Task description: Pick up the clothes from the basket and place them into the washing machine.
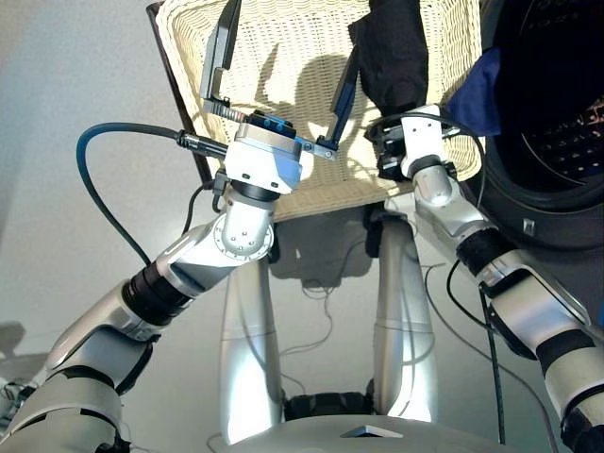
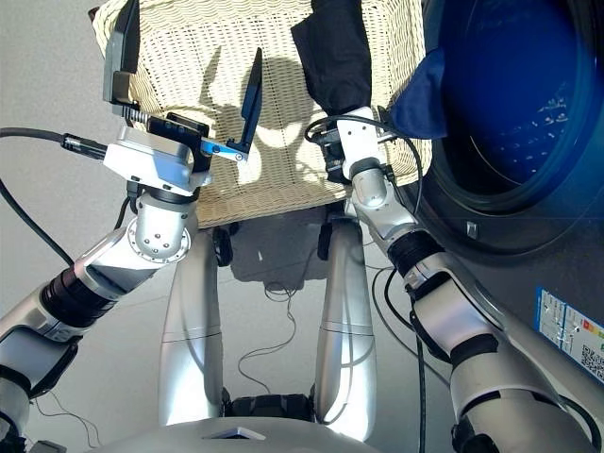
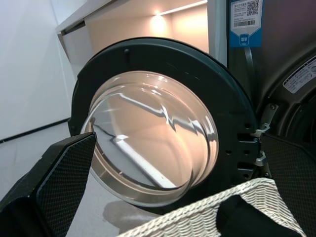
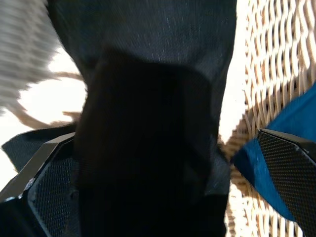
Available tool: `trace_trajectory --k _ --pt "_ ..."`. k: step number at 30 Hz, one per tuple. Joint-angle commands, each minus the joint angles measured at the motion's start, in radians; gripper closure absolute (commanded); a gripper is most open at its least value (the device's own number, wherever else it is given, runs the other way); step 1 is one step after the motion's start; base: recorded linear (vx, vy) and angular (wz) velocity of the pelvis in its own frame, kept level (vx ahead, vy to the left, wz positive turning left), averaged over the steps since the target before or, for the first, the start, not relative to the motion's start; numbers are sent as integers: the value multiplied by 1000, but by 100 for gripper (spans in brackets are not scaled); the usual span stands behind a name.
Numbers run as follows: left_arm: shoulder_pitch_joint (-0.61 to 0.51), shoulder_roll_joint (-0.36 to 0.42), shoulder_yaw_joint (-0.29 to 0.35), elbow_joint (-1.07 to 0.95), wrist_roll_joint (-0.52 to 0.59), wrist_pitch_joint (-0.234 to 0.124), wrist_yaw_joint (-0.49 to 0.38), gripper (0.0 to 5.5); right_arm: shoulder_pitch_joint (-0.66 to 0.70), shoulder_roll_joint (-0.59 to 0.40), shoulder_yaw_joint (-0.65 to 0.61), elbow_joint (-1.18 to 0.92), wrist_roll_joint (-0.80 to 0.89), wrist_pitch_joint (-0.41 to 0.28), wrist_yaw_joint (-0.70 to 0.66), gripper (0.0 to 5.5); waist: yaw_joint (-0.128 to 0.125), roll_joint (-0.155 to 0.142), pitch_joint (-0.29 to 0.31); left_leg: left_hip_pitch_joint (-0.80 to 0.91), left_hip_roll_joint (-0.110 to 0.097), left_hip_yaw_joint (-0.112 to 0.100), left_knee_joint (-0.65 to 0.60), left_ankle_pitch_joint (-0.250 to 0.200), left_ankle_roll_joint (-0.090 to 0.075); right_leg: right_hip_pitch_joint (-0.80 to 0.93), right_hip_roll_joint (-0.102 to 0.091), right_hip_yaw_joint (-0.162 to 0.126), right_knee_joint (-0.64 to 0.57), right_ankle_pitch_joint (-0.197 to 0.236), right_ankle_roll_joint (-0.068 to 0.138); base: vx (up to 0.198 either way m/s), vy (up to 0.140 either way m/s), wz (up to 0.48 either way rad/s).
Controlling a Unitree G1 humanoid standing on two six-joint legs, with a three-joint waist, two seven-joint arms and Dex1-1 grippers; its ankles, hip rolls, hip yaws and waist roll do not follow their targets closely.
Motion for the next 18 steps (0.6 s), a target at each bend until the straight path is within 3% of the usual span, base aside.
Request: trace_trajectory --k 1,9,10,11,12,13,14,15,18 --pt "-4 -34 12 -117 -23 -78 -6 0 -62 26 -51 56 54 5 -5 0 16 66 -16 -4 -32 39 9 3 25 -7 38 -65 -12 13 -31 0 0 0" --pt "-11 -43 11 -134 -57 -77 -18 0 -131 62 -82 180 82 28 -14 0 34 92 -16 -57 -38 29 62 -9 17 -57 25 -77 49 -13 -33 11 -3 7" --pt "-5 -45 7 -133 -60 -76 -21 0 -128 63 -86 192 84 30 -14 0 35 94 -16 -43 -41 28 82 -42 12 -43 24 -76 69 -45 -29 90 -11 55" --pt "-4 -46 8 -132 -62 -76 -22 0 -131 63 -90 200 88 31 -13 0 36 97 -16 -48 -41 29 85 -42 11 -49 22 -77 72 -46 -30 0 0 0" --pt "-9 -43 12 -133 -67 -75 -25 0 -143 60 -93 207 92 32 -12 0 37 98 -16 -72 -40 31 73 -10 16 -73 21 -80 60 -16 -34 0 0 0" --pt "-3 -45 12 -131 -71 -75 -26 0 -139 61 -93 213 94 37 -7 0 39 99 -16 -58 -40 30 84 -33 13 -59 21 -79 73 -39 -32 0 0 0" --pt "0 -46 12 -131 -74 -72 -30 0 -138 63 -92 215 96 40 1 145 39 99 -16 -57 -40 29 90 -41 12 -57 20 -80 78 -45 -33 86 -12 43" --pt "1 -46 12 -130 -76 -71 -34 0 -138 63 -91 216 97 42 7 550 39 99 -16 -59 -40 29 94 -41 11 -60 19 -80 82 -45 -34 0 0 0" --pt "1 -46 12 -126 -75 -65 -42 0 -132 64 -81 203 91 39 19 550 37 94 -16 -62 -41 27 98 -40 12 -64 19 -80 87 -45 -34 0 0 0"
